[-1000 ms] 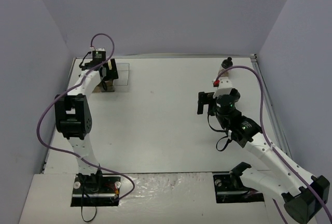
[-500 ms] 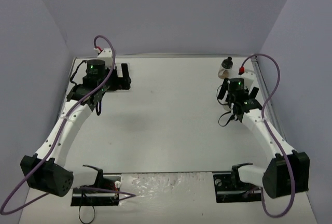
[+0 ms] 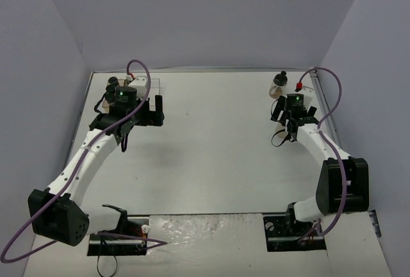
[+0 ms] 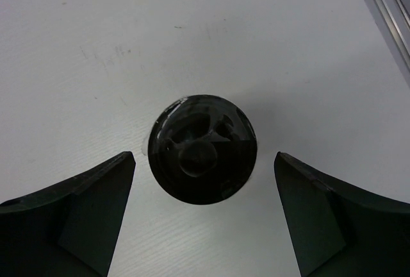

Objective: Organize the condiment bottles

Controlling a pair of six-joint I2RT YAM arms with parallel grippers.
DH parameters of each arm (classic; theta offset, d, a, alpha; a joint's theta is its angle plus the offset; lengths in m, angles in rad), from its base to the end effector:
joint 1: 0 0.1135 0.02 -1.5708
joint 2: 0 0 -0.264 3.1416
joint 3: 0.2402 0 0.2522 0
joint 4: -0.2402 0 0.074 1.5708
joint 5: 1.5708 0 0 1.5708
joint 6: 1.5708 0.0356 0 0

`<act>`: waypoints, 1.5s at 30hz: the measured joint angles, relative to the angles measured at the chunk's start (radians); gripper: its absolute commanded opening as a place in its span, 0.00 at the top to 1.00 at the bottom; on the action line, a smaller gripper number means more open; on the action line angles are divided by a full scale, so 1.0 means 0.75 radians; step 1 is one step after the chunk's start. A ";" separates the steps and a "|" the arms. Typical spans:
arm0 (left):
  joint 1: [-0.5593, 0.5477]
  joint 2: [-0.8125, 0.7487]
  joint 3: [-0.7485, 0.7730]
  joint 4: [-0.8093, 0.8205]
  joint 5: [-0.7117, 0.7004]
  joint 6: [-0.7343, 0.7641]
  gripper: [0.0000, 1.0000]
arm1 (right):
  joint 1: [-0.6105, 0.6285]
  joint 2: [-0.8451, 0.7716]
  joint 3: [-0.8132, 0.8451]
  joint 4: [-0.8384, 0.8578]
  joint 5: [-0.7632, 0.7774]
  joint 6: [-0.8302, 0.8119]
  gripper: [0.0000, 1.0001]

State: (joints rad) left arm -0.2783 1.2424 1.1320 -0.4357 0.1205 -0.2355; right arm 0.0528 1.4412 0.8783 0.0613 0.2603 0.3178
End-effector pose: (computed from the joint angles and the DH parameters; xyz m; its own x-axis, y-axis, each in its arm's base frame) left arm 0.2665 -0.0806 0.3392 -0.5723 -0.0774 -0.8164 0.2447 0.9341 -0.2601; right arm 0.3201 0.0077 0.2432 -0.4016 0.2812 -0.8716 0.3157 0.9359 0.1564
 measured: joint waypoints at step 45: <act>0.022 -0.031 -0.034 0.086 0.002 -0.001 0.03 | 0.869 0.435 0.462 0.177 -0.434 -0.460 0.00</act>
State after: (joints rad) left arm -0.2615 1.2192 1.1064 -0.3712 0.1219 -0.2361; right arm 0.7044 1.7678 1.2245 0.1944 -0.0650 -0.0275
